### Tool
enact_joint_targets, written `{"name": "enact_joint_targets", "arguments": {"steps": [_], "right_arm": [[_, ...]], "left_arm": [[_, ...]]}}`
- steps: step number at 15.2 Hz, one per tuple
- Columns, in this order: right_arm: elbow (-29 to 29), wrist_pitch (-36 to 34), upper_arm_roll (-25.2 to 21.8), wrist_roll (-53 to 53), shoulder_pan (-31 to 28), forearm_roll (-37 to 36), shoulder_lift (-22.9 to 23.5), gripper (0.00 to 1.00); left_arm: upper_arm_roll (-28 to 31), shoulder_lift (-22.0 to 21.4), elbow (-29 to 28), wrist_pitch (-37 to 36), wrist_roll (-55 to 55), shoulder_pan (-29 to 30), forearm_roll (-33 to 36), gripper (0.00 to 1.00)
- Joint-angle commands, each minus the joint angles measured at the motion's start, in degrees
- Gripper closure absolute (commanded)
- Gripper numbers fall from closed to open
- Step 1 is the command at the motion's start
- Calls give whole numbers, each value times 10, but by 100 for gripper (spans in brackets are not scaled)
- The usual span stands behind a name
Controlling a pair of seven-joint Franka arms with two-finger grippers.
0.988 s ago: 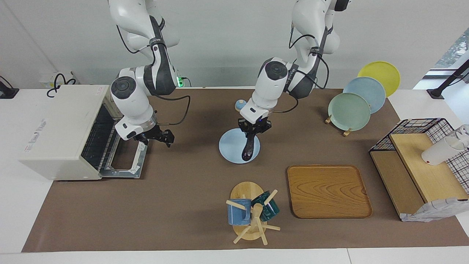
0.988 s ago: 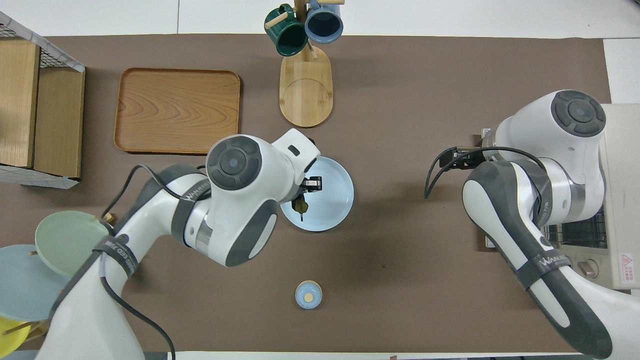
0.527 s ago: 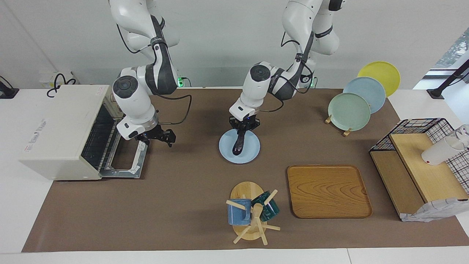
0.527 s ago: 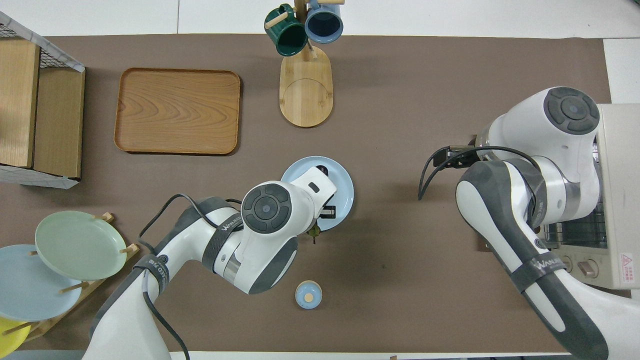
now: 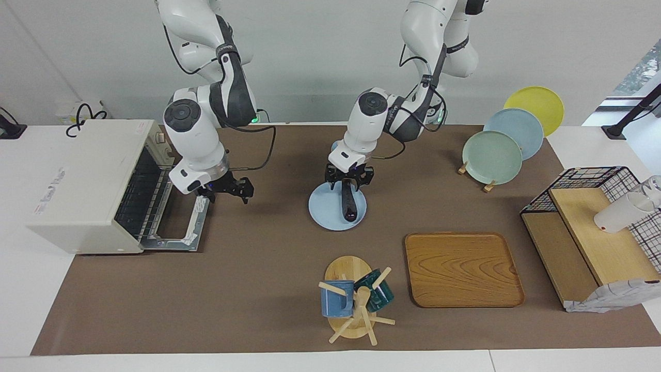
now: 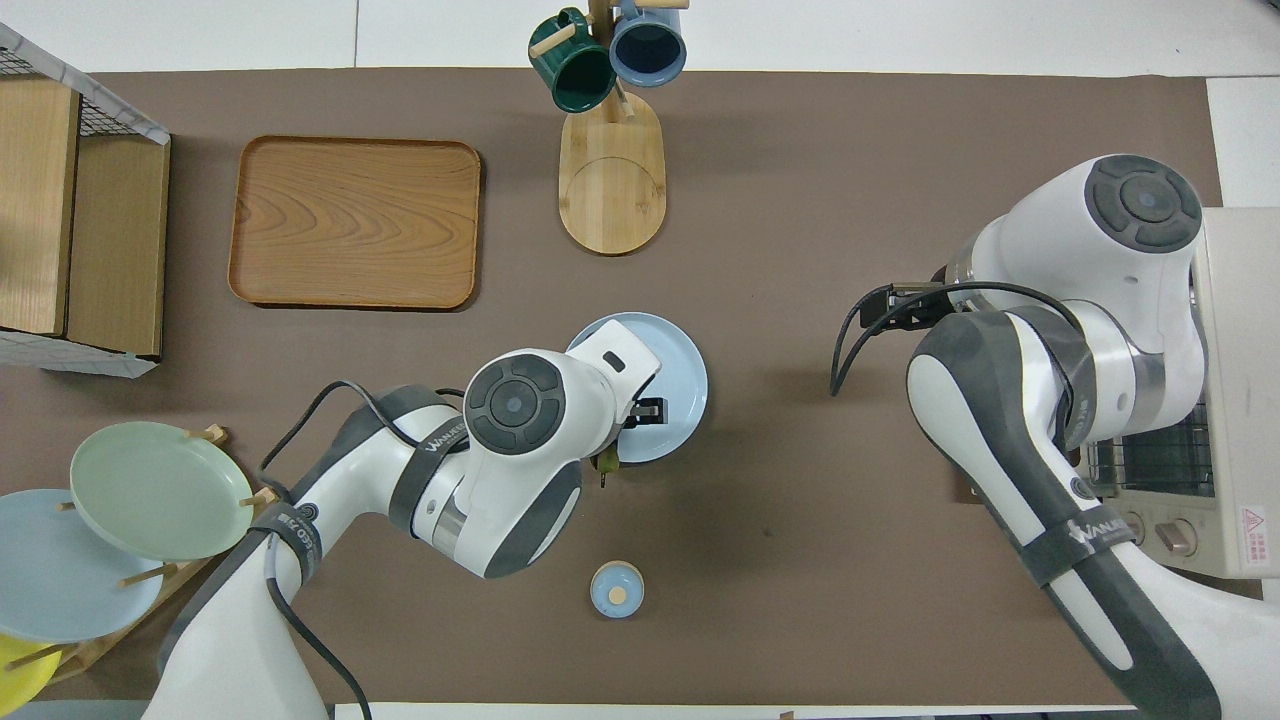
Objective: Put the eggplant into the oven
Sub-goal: 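Carry the eggplant onto the blue plate and open the left gripper, then withdraw the left gripper while the right gripper reaches the eggplant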
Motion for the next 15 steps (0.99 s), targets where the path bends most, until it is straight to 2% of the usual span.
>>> {"name": "enact_joint_targets", "arguments": {"steps": [1,4,6,9,11,13,15], "right_arm": [[17,-13,4,9,17,10,5,0],[39,-16,4,73,55,10,9,0],[98,-35,4,138,113,2,37,0],[288,-128,4,243,184,-11,162,0],[369,-147,4,294,228,-25,229,0],[385,-126,4,329,262,-27,258,0],[386,-102,4,359,281,-34,272,0]], "left_arm": [[0,-15,47,-86,38,51,4,0],[0,-22,101,-163,72,103,4,0],[0,-22,138,-213,104,145,5,0],[1,-25,188,-279,176,222,6,0],[1,-38,199,-297,220,268,6,0],[1,-61,199,-311,247,302,10,0],[0,-87,198,-334,259,317,45,0]]}}
